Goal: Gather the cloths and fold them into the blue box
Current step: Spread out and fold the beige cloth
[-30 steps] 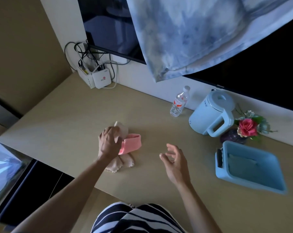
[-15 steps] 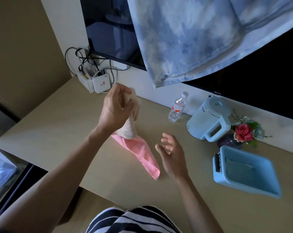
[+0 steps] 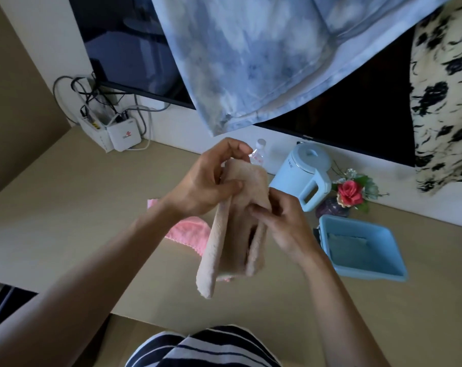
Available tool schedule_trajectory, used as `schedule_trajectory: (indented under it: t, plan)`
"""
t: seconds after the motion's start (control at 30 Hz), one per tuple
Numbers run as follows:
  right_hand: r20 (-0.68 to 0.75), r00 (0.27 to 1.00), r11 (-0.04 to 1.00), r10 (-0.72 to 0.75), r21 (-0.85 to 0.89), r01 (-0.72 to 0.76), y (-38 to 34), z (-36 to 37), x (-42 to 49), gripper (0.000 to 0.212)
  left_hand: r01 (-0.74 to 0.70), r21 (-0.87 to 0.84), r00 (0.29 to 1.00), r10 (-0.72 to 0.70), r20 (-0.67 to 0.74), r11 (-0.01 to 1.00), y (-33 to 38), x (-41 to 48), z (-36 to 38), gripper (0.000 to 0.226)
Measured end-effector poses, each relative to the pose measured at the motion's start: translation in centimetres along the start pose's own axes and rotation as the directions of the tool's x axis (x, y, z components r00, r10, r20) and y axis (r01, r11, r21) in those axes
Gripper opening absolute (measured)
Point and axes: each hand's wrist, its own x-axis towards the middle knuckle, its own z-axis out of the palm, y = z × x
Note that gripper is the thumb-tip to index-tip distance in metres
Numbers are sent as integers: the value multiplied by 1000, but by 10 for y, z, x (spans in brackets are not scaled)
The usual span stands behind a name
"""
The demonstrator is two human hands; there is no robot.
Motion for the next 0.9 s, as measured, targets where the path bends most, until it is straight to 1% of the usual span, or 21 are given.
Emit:
schedule_trajectory:
  t: [0.13, 0.2, 0.27, 0.33, 0.4, 0.43, 0.47, 0.53, 0.57, 0.6, 0.67, 0.73, 0.83, 0.9]
  plan:
    - [-93, 994, 999, 49, 22, -47, 16, -23, -13, 23, 152, -52, 987, -149, 62, 987, -39, -2, 22, 57]
    - [-124, 987, 995, 98, 25, -96, 25, -32, -20, 26, 226, -3, 970, -225, 89, 974, -59, -8, 38, 60]
    - [-148, 979, 990, 141, 14, -141, 34, -39, -26, 27, 275, 1, 954, -273, 127, 961, -71, -13, 56, 63]
    - [-145, 974, 982, 172, -55, -182, 40, -45, -31, 16, 321, -32, 934, -311, 176, 946, -75, -13, 70, 70]
    - [-137, 973, 964, 185, -168, -206, 42, -51, -37, 6, 372, -18, 905, -358, 230, 928, -76, -7, 80, 77]
    - [-137, 972, 952, 192, -215, -219, 43, -54, -39, 7, 377, 29, 894, -372, 250, 926, -74, -2, 82, 75]
    - [-145, 970, 941, 197, -250, -228, 44, -57, -41, 10, 360, 94, 886, -372, 275, 928, -72, 4, 85, 66]
    - [-165, 966, 926, 197, -291, -238, 45, -64, -45, 18, 282, 268, 869, -363, 335, 921, -64, 16, 88, 33]
    - [-181, 964, 916, 193, -320, -243, 47, -68, -48, 21, 232, 329, 861, -350, 368, 916, -60, 20, 89, 18]
    - [-202, 961, 900, 189, -357, -252, 49, -71, -50, 22, 197, 361, 850, -342, 399, 911, -56, 24, 89, 11]
    - [-231, 955, 869, 183, -416, -268, 55, -77, -54, 23, 169, 390, 835, -342, 432, 905, -53, 27, 90, 10]
    - [-247, 950, 851, 190, -441, -285, 64, -80, -58, 23, 151, 393, 841, -327, 431, 907, -59, 27, 91, 17]
    - [-277, 938, 805, 209, -496, -326, 76, -85, -66, 18, 171, 391, 861, -330, 388, 904, -76, 24, 93, 30]
    - [-292, 927, 773, 235, -522, -361, 81, -89, -69, 16, 180, 418, 881, -335, 335, 891, -86, 21, 90, 27]
